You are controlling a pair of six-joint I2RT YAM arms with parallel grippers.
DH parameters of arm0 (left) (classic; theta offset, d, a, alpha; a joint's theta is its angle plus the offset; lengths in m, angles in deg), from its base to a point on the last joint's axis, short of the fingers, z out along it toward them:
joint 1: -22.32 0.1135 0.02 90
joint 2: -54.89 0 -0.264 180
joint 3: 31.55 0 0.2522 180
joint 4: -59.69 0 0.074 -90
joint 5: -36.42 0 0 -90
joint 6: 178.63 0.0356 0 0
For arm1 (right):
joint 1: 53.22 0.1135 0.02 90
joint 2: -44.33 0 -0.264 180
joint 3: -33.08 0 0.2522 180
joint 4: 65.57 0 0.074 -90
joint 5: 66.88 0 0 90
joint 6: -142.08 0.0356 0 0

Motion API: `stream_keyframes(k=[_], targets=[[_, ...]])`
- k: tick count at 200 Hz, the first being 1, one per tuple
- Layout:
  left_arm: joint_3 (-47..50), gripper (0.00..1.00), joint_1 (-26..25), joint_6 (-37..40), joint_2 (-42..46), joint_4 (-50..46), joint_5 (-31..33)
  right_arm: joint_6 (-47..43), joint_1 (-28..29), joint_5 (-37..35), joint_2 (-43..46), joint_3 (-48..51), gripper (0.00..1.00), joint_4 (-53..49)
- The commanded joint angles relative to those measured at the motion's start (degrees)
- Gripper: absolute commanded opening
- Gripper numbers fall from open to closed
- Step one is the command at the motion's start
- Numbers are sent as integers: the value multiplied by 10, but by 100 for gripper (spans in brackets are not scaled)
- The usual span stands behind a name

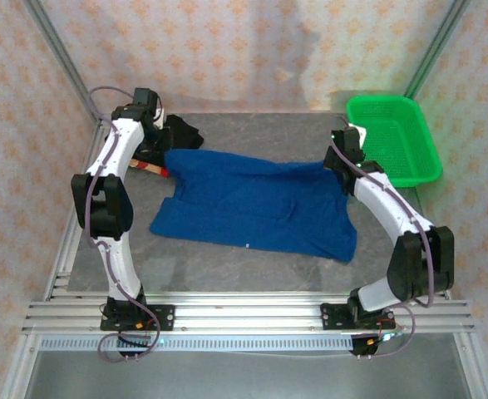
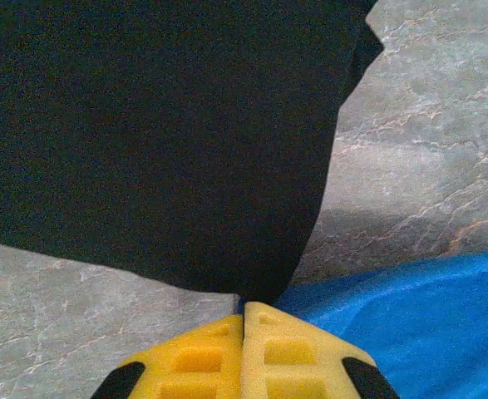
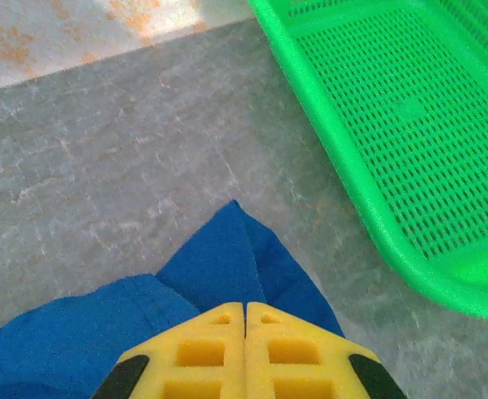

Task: Fold and stack the t-shirts

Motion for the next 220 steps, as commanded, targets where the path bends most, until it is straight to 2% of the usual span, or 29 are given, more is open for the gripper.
stream_keyframes(k=[1, 109, 156, 195, 220], targets=[[22, 0, 1, 23, 39, 5, 39, 40, -2, -14, 49, 33, 0, -20], [134, 0, 1, 51, 113, 57, 88, 98, -2, -22, 177, 166, 0, -79], [95, 0, -5, 63, 115, 57, 96, 103, -2, -28, 196, 193, 0, -85], [31, 0, -33, 102, 83, 33, 153, 103, -3, -25, 188, 197, 0, -80], [25, 0, -45, 105, 74, 35, 160, 105, -4, -11, 175, 203, 0, -78]])
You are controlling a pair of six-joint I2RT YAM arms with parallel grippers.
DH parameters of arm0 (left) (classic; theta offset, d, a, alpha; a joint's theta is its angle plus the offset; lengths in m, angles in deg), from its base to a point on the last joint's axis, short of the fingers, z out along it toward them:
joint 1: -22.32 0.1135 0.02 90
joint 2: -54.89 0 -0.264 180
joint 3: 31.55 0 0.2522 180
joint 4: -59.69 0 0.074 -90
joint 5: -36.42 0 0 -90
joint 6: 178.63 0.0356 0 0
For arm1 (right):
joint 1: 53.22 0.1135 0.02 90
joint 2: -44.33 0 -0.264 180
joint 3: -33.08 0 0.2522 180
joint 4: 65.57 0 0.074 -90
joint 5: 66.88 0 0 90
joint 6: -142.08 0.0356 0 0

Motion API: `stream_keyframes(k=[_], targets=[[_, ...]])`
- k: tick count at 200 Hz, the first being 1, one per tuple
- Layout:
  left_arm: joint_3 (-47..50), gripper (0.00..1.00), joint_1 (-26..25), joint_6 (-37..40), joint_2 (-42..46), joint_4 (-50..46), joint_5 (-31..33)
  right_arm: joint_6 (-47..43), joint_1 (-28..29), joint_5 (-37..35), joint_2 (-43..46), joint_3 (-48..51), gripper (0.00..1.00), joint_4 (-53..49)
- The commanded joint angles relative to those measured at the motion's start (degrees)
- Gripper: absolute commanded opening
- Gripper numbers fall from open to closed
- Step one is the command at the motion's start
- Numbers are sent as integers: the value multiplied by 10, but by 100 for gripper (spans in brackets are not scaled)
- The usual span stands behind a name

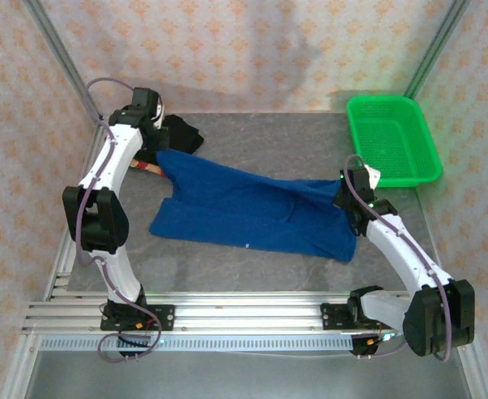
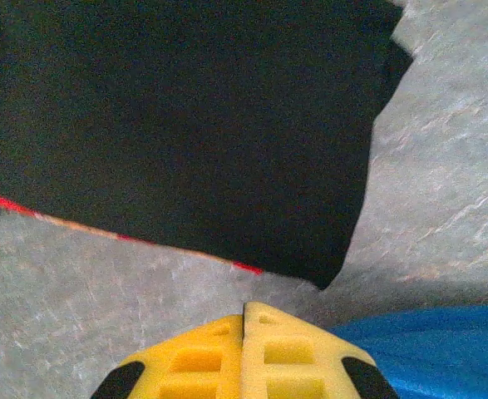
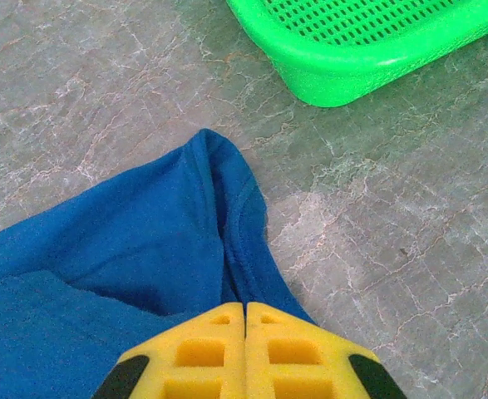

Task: Fold and stack the t-shirts

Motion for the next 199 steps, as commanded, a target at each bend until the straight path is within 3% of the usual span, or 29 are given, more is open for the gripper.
stream_keyframes(k=[1, 74, 132, 179, 199], targets=[[-23, 0, -14, 27, -9, -3, 47, 12, -4, -10, -11, 11, 0, -5], [30, 0, -23, 5, -16, 4, 56, 54, -4, 31, -112, 12, 0, -18], [156, 0, -35, -29, 27, 30, 32, 84, -5, 58, -192, -3, 0, -38], [236, 0, -73, -77, 49, 48, 5, 123, -5, -35, -315, -77, 0, -185], [258, 0, -90, -98, 53, 51, 2, 126, -7, -45, -335, -91, 0, -203]])
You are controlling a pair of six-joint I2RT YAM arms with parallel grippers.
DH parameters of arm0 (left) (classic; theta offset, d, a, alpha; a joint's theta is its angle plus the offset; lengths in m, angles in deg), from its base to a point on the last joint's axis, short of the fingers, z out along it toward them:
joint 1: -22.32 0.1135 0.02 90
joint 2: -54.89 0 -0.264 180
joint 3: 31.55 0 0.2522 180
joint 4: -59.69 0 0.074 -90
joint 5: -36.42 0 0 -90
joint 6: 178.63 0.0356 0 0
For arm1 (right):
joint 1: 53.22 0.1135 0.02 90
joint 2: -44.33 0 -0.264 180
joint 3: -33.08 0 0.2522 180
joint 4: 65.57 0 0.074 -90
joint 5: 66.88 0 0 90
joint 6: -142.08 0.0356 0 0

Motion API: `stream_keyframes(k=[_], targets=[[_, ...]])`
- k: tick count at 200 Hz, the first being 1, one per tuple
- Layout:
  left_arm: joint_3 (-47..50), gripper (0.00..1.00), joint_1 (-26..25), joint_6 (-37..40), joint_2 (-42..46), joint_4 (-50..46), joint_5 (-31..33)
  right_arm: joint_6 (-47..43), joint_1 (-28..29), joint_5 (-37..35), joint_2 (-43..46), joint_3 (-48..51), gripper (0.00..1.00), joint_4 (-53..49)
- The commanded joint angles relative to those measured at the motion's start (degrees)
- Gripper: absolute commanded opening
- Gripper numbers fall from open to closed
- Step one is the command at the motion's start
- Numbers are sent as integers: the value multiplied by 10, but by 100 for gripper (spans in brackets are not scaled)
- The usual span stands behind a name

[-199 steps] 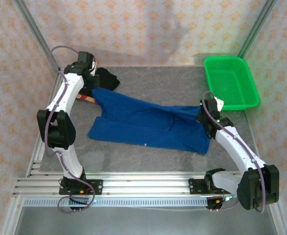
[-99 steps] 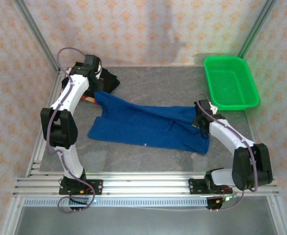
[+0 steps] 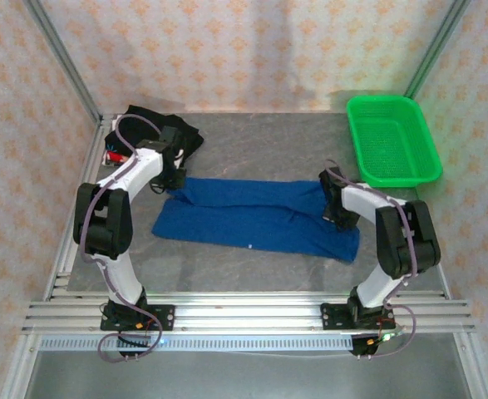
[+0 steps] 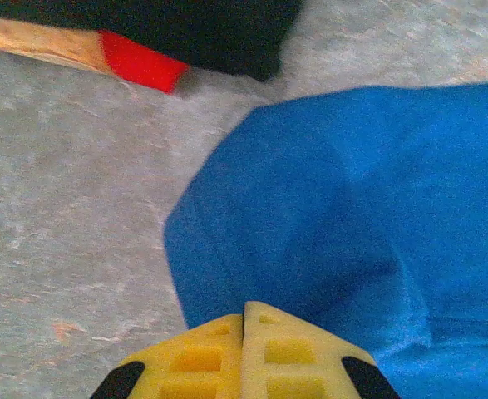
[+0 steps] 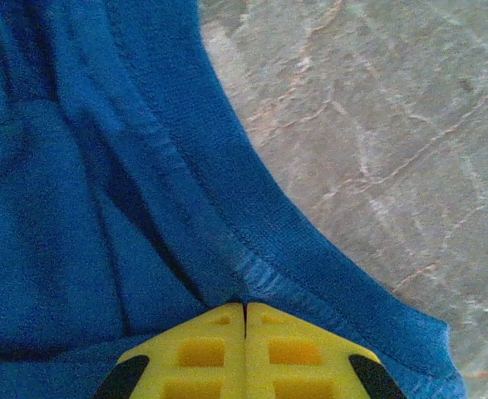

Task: Fold and stack the t-shirts

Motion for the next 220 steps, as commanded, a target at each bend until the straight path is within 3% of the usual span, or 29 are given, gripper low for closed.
stream_keyframes(k=[1, 48, 83, 104, 150, 220], targets=[[22, 0, -21, -42, 29, 17, -10, 23, -5, -55, -30, -16, 0, -90], [44, 0, -51, -98, 50, 9, -54, 1, -44, -103, -56, -71, 0, -128], [19, 0, -69, -102, 48, -20, -75, -37, -117, -109, -61, -93, 0, -109], [-29, 0, -69, -71, 25, -47, -24, -59, -124, -82, -66, -125, 0, -90], [-240, 0, -68, 28, -96, -98, 88, -76, -123, -2, -31, -171, 0, -46], [-389, 0, -67, 69, -210, -103, 153, -137, -124, 20, -40, -292, 0, -37]])
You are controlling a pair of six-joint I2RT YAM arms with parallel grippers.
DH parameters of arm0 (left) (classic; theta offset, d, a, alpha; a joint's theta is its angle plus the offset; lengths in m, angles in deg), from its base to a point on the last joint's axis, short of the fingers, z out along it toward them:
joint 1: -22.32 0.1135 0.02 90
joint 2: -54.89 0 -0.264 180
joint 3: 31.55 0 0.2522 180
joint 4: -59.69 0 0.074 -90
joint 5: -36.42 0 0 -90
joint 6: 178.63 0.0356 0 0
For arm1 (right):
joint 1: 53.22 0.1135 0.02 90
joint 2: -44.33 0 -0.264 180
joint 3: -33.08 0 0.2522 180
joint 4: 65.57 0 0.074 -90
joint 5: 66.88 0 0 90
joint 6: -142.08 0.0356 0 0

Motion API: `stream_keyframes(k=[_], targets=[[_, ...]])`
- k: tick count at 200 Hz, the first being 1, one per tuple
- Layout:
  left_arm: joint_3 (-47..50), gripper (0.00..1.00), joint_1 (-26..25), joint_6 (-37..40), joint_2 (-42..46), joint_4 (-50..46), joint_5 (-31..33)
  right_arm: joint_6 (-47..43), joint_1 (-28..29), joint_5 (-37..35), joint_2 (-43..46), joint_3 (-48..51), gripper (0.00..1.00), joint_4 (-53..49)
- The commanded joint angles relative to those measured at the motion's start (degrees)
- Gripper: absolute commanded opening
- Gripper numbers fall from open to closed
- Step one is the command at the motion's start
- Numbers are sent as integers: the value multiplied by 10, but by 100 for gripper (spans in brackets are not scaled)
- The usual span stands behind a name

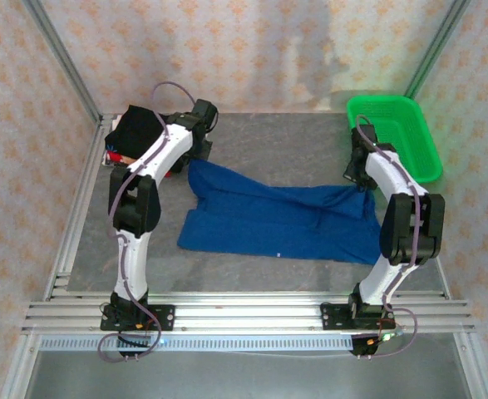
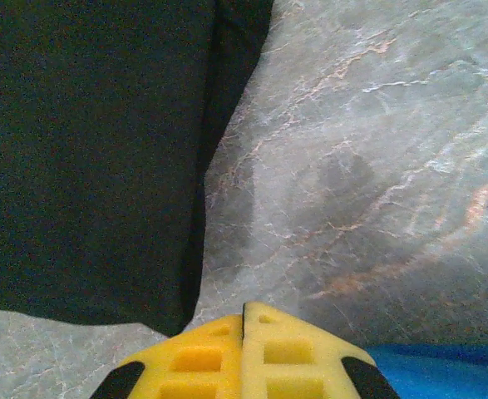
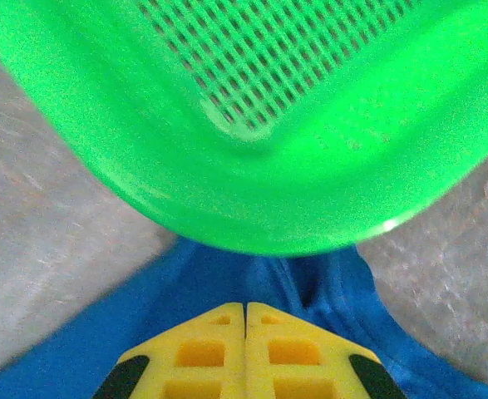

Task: Fold and stack the t-shirts

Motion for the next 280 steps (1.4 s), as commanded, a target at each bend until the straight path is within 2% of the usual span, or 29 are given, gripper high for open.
stream_keyframes(k=[1, 40, 77, 85, 102, 107, 111, 117, 124, 133, 143, 158, 188, 196, 210, 224, 265, 272, 280], targets=[[-47, 0, 4, 23, -16, -19, 50, -31, 1, -2, 5, -46, 0, 10], [-157, 0, 4, 35, -88, -29, 74, -53, 1, 0, -63, -149, 0, -5], [-160, 0, 9, 14, -116, -13, 100, -53, 1, 16, -121, -204, 0, -10], [-169, 7, 10, 2, -122, -18, 102, -51, 0, 22, -130, -211, 0, -10], [-179, 8, 16, -30, -124, -26, 100, -45, 0, 28, -143, -220, 0, -9], [-179, 12, 19, -38, -122, -25, 98, -44, 0, 29, -145, -221, 0, -8], [-181, 21, 21, -43, -121, -25, 95, -42, 1, 32, -147, -221, 0, -6], [-189, 41, 25, -53, -120, -31, 89, -42, 1, 33, -148, -222, 0, -5], [-210, 53, 27, -68, -121, -50, 87, -40, 0, 37, -151, -224, 0, -5], [-230, 59, 28, -92, -118, -79, 76, -39, 0, 40, -152, -225, 0, -5], [-227, 61, 26, -101, -98, -98, 36, -39, 1, 41, -152, -224, 0, -3], [-149, 64, 14, -122, -31, -96, 19, -41, 1, 43, -150, -225, 0, -5], [95, 61, 3, -169, 129, -9, -168, -47, 0, 53, -145, -221, 0, -8], [141, 57, -2, -184, 147, 11, -209, -47, 1, 58, -144, -216, 0, -6], [195, 45, -17, -208, 176, 37, -265, -43, 1, 67, -140, -206, 0, -3], [221, 34, -44, -219, 174, 43, -253, -35, 1, 75, -137, -195, 0, 3], [240, 25, -87, -239, 108, 43, -199, -21, 0, 83, -138, -167, 0, 17], [238, 24, -90, -241, 96, 39, -181, -21, 1, 84, -140, -168, 11, 16], [236, 22, -90, -243, 81, 33, -163, -21, 0, 88, -141, -171, 31, 15]])
